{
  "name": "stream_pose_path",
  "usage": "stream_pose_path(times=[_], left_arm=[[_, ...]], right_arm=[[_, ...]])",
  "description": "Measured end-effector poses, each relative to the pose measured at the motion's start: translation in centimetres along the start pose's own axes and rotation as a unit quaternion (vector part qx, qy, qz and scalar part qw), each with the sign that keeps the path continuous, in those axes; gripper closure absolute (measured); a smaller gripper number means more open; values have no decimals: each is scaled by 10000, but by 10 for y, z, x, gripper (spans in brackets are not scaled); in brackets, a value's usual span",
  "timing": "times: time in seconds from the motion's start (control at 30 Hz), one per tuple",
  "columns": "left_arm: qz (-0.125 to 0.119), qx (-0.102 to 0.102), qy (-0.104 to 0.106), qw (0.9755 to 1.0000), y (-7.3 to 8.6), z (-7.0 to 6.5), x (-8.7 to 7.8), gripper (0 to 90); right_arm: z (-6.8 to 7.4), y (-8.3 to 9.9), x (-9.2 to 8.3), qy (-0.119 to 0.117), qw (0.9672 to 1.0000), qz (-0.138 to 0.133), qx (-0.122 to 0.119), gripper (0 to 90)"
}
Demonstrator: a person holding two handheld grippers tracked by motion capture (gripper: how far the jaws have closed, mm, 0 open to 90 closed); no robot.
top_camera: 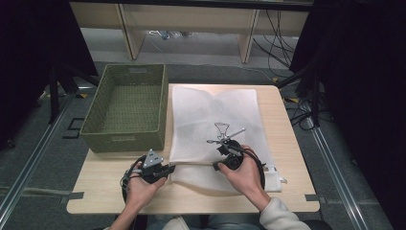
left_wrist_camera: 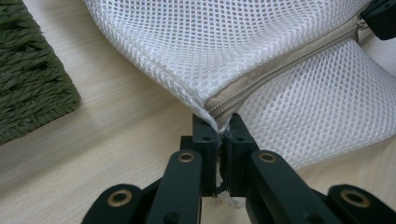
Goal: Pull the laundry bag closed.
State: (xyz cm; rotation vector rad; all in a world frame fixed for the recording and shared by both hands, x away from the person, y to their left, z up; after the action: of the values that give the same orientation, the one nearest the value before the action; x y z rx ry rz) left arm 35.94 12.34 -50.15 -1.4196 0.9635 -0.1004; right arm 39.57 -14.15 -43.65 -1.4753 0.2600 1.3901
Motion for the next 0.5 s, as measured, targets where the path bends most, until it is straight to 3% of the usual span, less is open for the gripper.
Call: stream_pose_path(times=[0.13,0.2,0.3,0.5], left_arm=[[-77,-89,2,9999,0,-1,0,848],[-2,15,8,10000,0,0,-1,848],[-75,-75,-7,9999,0,-1,0,848],[-73,-52,-25,10000,1,-1,0,848]], right_arm=[[2,0,0,-58,10000,-14,4,884],[1,-1,-1,-63,10000,-52,-20,884],[1,-1,-2,-39,10000,-33,32,884],[0,1,-2,-27,10000,-24,77,884]])
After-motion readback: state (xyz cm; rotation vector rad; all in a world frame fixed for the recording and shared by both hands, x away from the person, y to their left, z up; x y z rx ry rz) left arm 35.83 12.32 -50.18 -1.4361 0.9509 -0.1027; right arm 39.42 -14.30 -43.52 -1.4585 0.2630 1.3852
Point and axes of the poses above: each handheld gripper's, and its own axes: x roughly forward along the jaws, y roughly out of its underside, z roughly to its left, the point moved 1 cm from there along x, roughly forward along the jaws, and after that the axes turned 5 degrees about -z, right-handed, at the moved point
